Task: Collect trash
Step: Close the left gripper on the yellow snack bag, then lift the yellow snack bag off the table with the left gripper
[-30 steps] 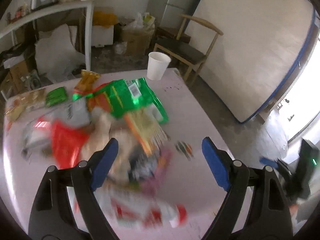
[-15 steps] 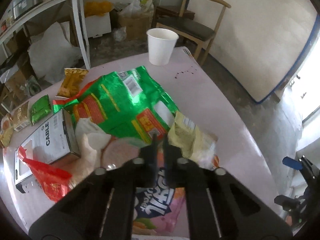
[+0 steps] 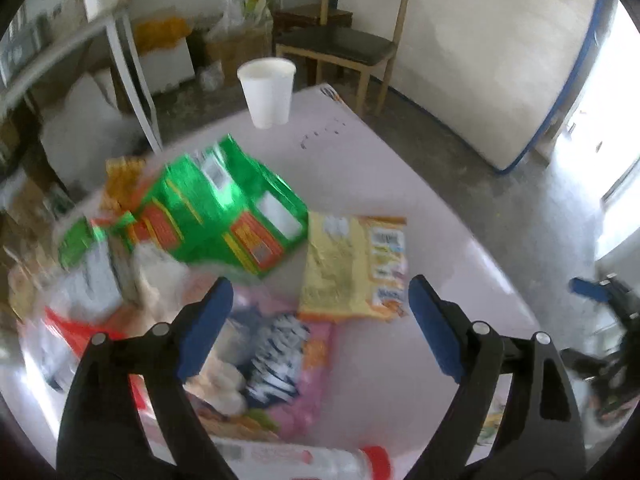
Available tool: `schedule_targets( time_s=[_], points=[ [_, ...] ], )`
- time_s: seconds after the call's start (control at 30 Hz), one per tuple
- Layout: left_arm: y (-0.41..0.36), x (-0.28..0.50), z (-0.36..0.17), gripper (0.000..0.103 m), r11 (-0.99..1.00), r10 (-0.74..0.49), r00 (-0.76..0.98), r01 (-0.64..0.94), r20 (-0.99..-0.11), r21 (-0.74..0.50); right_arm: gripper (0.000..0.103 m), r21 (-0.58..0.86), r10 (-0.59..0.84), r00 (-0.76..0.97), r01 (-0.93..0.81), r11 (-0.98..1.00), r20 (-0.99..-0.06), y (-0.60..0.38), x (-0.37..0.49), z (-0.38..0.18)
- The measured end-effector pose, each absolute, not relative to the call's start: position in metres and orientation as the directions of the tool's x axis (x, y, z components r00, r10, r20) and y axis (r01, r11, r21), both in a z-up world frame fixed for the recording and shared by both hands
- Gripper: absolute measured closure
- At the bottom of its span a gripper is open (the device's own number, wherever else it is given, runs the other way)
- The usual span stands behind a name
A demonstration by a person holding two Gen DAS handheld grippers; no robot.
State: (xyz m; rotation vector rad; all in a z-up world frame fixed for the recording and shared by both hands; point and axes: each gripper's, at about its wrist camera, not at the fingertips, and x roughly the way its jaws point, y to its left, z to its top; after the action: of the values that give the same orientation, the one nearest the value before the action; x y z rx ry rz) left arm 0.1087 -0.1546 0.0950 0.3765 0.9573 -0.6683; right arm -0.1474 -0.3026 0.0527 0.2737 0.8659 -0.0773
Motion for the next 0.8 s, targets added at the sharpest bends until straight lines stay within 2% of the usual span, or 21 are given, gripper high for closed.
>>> schedule_targets(
  time_s=[0.1,0.13,0.23,0.37,0.5,0.6,0.63,0.7,0.8],
  points=[
    [-0.181,0.115,0.084,0.018,0.671,-0.276,0.389,0.733,-0.879,0.114,0.006,0.217,0.036,0.648,0.201,0.955,-0.761,-0.311,-0.151,0.051],
    [-0.191,0.116,0.080,0.018,0.653,-0.274,0.372,0.749,-0.887,0.112,0.006,0.219,0.034,0.648,0.206,0.954,-0.761,-0.312,-0.152,0.051],
    [-0.214,0.123,0.063,0.015,0.608,-0.300,0.207,0.793,-0.931,-0.020,0.006,0.221,0.030,0.643,0.218,0.951,-0.765,-0.317,-0.152,0.048],
    [-0.238,0.127,0.036,0.013,0.604,-0.207,0.234,0.794,-0.950,0.064,0.006,0.221,0.031,0.630,0.227,0.948,-0.776,-0.319,-0.149,0.043],
    [-0.240,0.135,0.008,0.013,0.636,-0.153,0.164,0.771,-0.974,0.030,0.006,0.221,0.034,0.631,0.220,0.950,-0.775,-0.319,-0.149,0.044],
    [-0.234,0.137,0.008,0.014,0.659,-0.177,0.148,0.752,-0.973,-0.005,0.006,0.221,0.034,0.633,0.218,0.951,-0.773,-0.318,-0.149,0.045],
    [-0.231,0.136,0.007,0.017,0.664,-0.181,0.145,0.747,-0.973,-0.012,0.006,0.223,0.036,0.632,0.219,0.950,-0.774,-0.317,-0.149,0.045],
    [-0.225,0.133,0.010,0.033,0.667,-0.189,0.154,0.745,-0.970,-0.011,0.006,0.226,0.040,0.633,0.217,0.950,-0.773,-0.317,-0.150,0.046],
    [-0.216,0.128,0.013,0.044,0.672,-0.197,0.137,0.739,-0.971,-0.033,0.006,0.227,0.040,0.638,0.214,0.950,-0.769,-0.314,-0.154,0.049]
  ],
)
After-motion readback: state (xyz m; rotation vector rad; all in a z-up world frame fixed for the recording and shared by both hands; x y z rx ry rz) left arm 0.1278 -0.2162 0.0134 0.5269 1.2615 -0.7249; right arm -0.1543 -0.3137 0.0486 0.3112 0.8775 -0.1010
